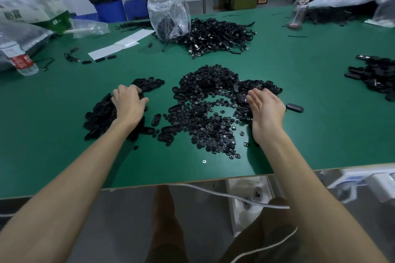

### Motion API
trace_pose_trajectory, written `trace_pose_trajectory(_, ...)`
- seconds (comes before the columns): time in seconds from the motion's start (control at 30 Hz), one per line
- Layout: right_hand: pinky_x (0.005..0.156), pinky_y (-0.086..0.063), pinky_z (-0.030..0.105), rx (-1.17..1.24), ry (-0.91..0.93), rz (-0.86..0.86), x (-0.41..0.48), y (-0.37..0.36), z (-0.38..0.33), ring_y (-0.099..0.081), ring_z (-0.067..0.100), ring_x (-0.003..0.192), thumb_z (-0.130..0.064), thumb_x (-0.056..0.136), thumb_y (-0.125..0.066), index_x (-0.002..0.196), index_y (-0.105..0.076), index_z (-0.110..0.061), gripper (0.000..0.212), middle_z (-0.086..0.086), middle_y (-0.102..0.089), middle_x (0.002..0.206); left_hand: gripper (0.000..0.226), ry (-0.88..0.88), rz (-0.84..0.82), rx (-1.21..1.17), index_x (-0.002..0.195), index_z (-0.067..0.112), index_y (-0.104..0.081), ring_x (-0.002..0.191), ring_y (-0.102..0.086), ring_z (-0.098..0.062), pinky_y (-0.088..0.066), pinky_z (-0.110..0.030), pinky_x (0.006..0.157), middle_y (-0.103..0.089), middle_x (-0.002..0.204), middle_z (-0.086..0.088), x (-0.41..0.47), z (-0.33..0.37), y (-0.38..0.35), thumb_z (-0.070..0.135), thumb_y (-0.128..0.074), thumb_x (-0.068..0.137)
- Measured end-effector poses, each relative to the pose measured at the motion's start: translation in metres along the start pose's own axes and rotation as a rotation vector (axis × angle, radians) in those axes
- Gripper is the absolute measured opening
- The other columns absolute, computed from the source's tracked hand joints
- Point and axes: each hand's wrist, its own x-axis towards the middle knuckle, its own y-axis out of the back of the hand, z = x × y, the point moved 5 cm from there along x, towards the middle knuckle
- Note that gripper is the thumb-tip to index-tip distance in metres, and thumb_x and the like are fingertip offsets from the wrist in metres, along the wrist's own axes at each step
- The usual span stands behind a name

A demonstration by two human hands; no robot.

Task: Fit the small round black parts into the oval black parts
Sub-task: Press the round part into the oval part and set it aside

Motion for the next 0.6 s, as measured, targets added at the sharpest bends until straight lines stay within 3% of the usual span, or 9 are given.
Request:
trace_pose_trajectory(0.07,0.094,-0.058,0.031,-0.477,0.162,-0.098,-0.006,-0.004,-0.001,-0.070,0.013,0.094,-0.007,0.098,-0.065,0.131,-0.059,-0.006,0.033,0.004,-0.068,0.112,0.035,-0.055,0.001,-0.196,0.123,0.008,-0.070,0.125,-0.053,-0.032,-0.041,-0.044,0.111,-0.060,0.130,-0.017,-0.007,0.016,-0.001,0.030,-0.074,0.096)
trace_pose_trajectory(0.13,0.101,-0.054,0.034,-0.884,0.347,-0.274,-0.015,-0.018,0.000,-0.066,0.013,0.105,-0.015,0.098,-0.067,0.126,-0.065,-0.012,0.029,-0.001,-0.069,0.116,0.032,-0.079,-0.039,-0.482,0.114,0.009,-0.073,0.101,-0.065,-0.018,-0.052,-0.031,0.092,-0.069,0.115,-0.010,-0.019,0.037,-0.003,0.036,-0.073,0.097)
trace_pose_trajectory(0.27,0.111,-0.040,0.044,-1.435,0.509,-0.515,-0.023,-0.036,0.011,-0.048,0.026,0.129,-0.031,0.096,-0.072,0.123,-0.071,-0.018,0.030,0.006,-0.064,0.130,0.036,-0.082,-0.217,-0.849,0.100,0.016,-0.070,0.076,-0.068,-0.009,-0.051,-0.023,0.063,-0.073,0.095,0.000,-0.049,0.079,-0.011,0.052,-0.064,0.098)
trace_pose_trajectory(0.43,0.103,-0.034,0.037,-1.628,0.471,-0.651,-0.026,-0.037,0.031,-0.038,0.031,0.127,-0.038,0.091,-0.076,0.125,-0.070,-0.021,0.038,0.011,-0.055,0.128,0.048,-0.024,-0.394,-1.185,0.088,0.007,-0.070,0.062,-0.062,-0.014,-0.042,-0.022,0.049,-0.066,0.069,-0.004,-0.081,0.106,-0.031,0.050,-0.056,0.103)
trace_pose_trajectory(0.6,0.093,-0.045,0.038,-1.509,0.535,-0.615,-0.024,-0.035,0.035,-0.053,0.029,0.106,-0.023,0.091,-0.079,0.098,-0.077,-0.016,0.011,-0.003,-0.054,0.096,0.046,0.094,-0.421,-1.343,0.088,0.006,-0.070,0.060,-0.062,-0.016,-0.041,-0.022,0.046,-0.066,0.066,-0.002,-0.098,0.109,-0.046,0.048,-0.057,0.104)
